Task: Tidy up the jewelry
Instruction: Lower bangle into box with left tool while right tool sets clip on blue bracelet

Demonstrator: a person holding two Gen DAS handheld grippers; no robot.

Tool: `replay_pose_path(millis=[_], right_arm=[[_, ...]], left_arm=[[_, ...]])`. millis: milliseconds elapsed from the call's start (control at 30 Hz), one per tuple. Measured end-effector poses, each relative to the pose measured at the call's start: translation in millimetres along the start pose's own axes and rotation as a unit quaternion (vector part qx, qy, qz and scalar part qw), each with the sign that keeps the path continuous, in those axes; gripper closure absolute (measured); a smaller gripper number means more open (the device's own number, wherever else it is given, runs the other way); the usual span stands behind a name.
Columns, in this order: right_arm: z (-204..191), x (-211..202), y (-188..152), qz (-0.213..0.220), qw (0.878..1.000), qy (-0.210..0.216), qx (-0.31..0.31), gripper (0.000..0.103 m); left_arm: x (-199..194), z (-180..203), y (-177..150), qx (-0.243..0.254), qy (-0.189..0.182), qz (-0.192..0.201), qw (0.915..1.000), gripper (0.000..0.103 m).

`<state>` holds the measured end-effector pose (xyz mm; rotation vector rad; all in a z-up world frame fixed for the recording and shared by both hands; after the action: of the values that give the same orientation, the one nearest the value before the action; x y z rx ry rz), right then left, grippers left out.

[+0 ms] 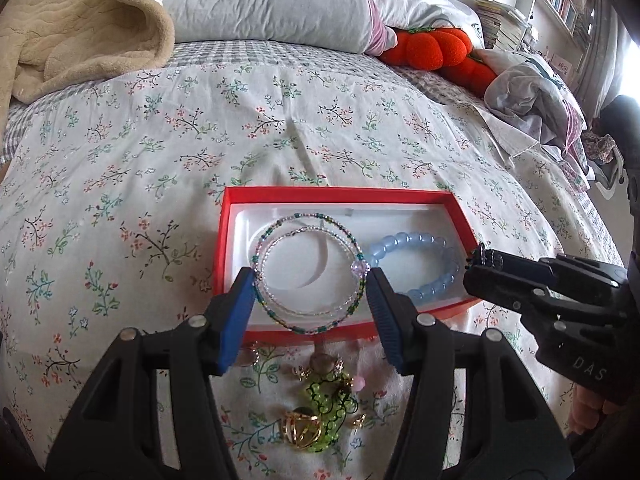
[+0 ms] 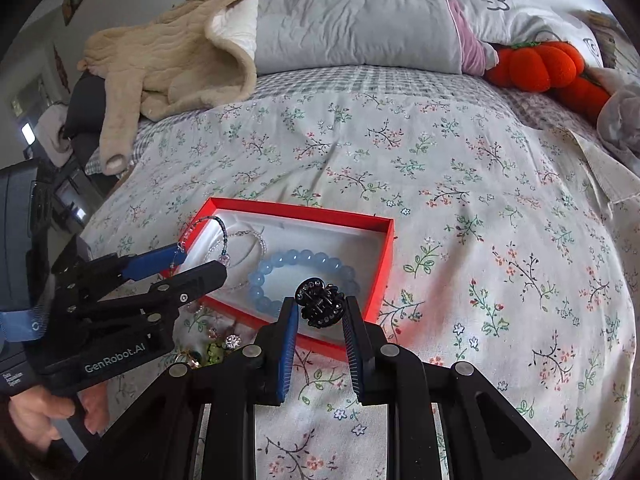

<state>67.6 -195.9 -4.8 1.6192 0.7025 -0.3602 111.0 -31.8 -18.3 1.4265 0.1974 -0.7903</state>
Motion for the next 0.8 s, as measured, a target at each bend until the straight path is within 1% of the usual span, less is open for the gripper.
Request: replay_pose_path(millis=[200,400,567,633,800], right_arm=[[2.7,6.4,1.0,-0.001,1.0,0.006,0.0,0.08],[4.1,7.2,0.8,-0.002,1.0,0.008,-0.001,0.08],[3.9,6.4,0.7,-0.001,1.0,0.006,-0.001,0.08],[3.9,5.9,1.3,0.0,1.0,0.006,0.0,0.08],[3.6,6.0,3.5,0.001,1.0,0.004,0.0,0.08]], left_arm=[[13.2,-0.8,-1.5,0.001,0.004,-0.004,1.0,0.044],[14.6,1.4,-1.2,0.011,0.007,-0.003,0.9999,0.042],[7.8,5.4,0.1,0.021,0.007,-0.006,0.9997,0.037],[4.5,6.7,0.4,0.029,0.011,-0.005,0.9995,0.033],[-8.1,2.5,1.2,0.027,0.02,-0.009,0.9994,0.032]])
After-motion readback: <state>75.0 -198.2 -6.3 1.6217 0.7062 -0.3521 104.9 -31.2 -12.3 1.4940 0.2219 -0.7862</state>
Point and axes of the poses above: each gripper's, at about its wrist camera, not at the fingertips, and x roughly the way its jaws point, z to its right, y to its top, the point moved 1 cm from there along x, roughly the way its jaws point, and after that the axes turned 14 degrees about z, right-handed, at the moved point
